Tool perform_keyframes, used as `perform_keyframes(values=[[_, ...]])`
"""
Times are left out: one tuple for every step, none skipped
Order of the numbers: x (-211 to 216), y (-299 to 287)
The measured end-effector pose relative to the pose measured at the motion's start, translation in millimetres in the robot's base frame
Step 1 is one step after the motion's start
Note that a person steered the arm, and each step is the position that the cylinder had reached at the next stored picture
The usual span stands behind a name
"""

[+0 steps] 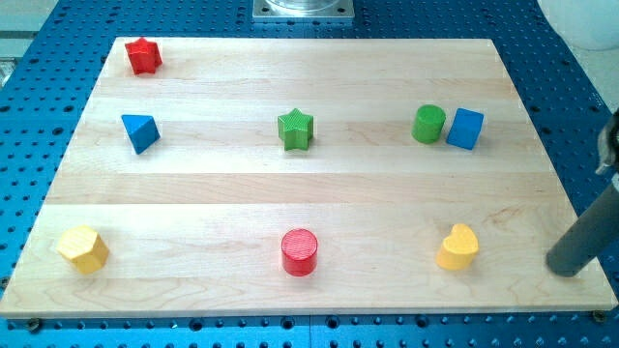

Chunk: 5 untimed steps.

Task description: Place the yellow heart bottom left to the green circle

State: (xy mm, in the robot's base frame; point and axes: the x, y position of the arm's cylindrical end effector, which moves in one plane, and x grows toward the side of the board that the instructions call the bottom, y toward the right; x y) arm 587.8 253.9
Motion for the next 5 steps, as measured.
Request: perform_keyframes(values=[[27, -42], [16, -79], [-34, -125], [-48, -134], [-75, -133]])
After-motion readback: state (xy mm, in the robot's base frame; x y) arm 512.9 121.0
